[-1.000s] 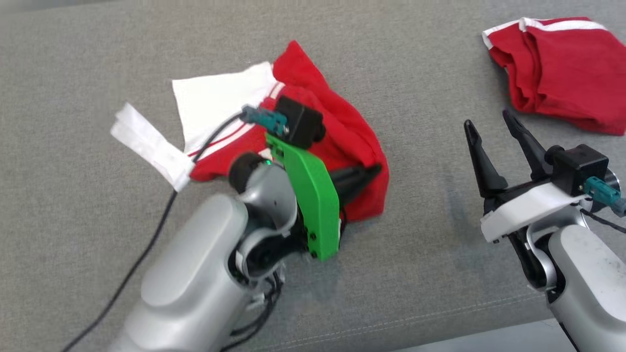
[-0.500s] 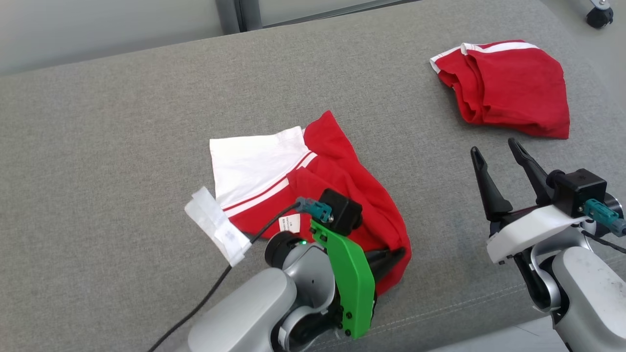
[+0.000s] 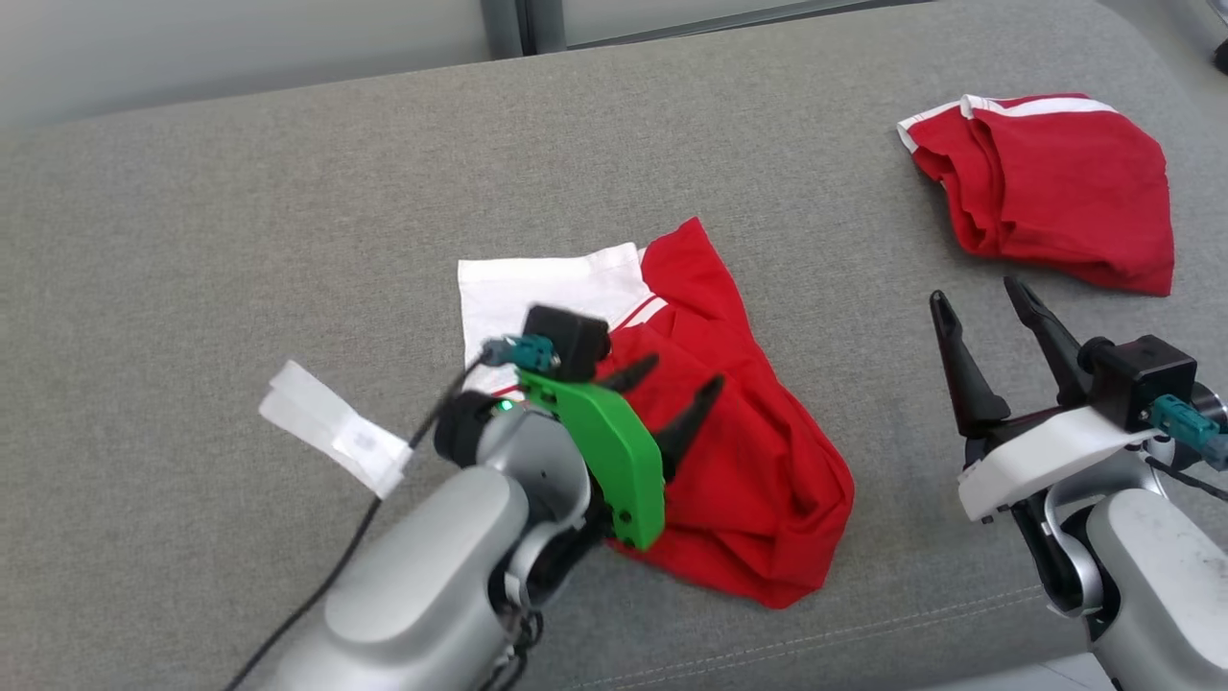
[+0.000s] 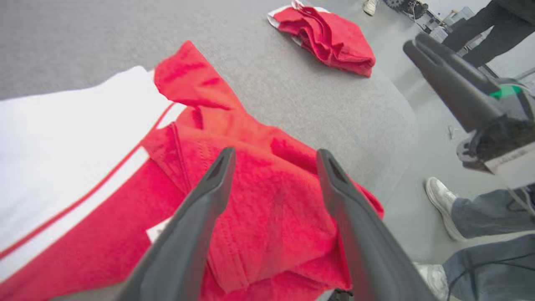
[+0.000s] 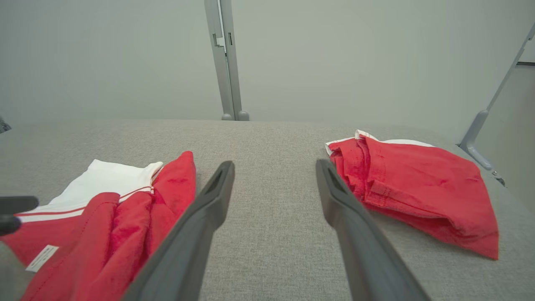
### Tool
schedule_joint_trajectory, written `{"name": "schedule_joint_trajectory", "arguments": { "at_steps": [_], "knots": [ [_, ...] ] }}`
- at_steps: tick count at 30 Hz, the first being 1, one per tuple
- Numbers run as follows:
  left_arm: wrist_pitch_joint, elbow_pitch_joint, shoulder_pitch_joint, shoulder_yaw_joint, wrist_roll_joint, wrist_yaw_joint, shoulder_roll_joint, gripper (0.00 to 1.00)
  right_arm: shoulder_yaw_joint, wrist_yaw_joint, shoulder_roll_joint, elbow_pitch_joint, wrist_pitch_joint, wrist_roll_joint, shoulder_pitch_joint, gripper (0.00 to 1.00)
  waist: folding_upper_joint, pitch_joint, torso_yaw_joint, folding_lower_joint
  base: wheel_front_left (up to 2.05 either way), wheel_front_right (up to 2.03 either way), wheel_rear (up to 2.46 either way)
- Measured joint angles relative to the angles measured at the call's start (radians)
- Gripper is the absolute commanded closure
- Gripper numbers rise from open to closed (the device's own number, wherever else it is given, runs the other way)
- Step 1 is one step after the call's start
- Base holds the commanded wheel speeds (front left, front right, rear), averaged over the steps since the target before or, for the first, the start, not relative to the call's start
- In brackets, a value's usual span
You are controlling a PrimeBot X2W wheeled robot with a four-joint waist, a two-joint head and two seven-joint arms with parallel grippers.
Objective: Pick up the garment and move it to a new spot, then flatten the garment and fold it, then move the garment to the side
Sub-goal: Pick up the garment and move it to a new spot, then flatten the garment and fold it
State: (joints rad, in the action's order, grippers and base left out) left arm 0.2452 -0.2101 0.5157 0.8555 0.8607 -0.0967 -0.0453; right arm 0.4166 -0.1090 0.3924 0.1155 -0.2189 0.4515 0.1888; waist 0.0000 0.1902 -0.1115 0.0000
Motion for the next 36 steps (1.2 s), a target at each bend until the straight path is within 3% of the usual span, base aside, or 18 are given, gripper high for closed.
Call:
{"name": "schedule_joint_trajectory", "arguments": {
  "at_steps": [5,9,12,22,32,34,36],
  "knots": [
    [-0.021,-0.098,0.085,-0.102,-0.058,-0.011,-0.054,0.0,0.051,0.003,-0.026,-0.018,0.013,-0.008,0.003,0.0,0.0,-0.002,0.004,0.0,0.0,0.0,0.0],
    [0.008,-0.209,0.085,-0.122,-0.072,-0.02,-0.137,0.0,0.07,0.012,-0.03,-0.019,0.024,-0.012,0.002,0.0,0.0,0.0,-0.014,0.0,0.0,0.0,0.0],
    [0.049,-0.266,0.084,-0.124,-0.069,-0.023,-0.159,0.0,0.07,0.012,-0.03,-0.017,0.028,-0.012,0.002,0.0,0.0,0.002,-0.032,0.0,0.0,0.0,0.0],
    [0.115,-0.354,0.079,-0.104,-0.059,-0.023,-0.127,0.0,0.053,0.011,-0.028,-0.013,0.032,-0.012,-0.003,0.0,0.0,0.01,-0.085,0.0,0.0,0.0,0.0],
    [0.106,-0.384,0.09,-0.112,-0.063,-0.026,-0.1,0.0,0.04,0.003,-0.028,-0.012,0.032,-0.011,-0.019,0.0,0.0,0.006,-0.065,0.0,0.0,0.0,0.0],
    [0.104,-0.39,0.091,-0.112,-0.063,-0.027,-0.097,0.13,0.039,0.002,-0.026,-0.013,0.032,-0.011,-0.019,0.0,0.0,0.005,-0.061,0.0,0.0,0.0,0.0],
    [0.096,-0.392,0.095,-0.113,-0.063,-0.027,-0.092,0.33,0.038,0.002,-0.021,-0.013,0.032,-0.011,-0.019,0.0,0.0001,0.005,-0.055,0.0,0.0,0.0,0.0]
  ]
}}
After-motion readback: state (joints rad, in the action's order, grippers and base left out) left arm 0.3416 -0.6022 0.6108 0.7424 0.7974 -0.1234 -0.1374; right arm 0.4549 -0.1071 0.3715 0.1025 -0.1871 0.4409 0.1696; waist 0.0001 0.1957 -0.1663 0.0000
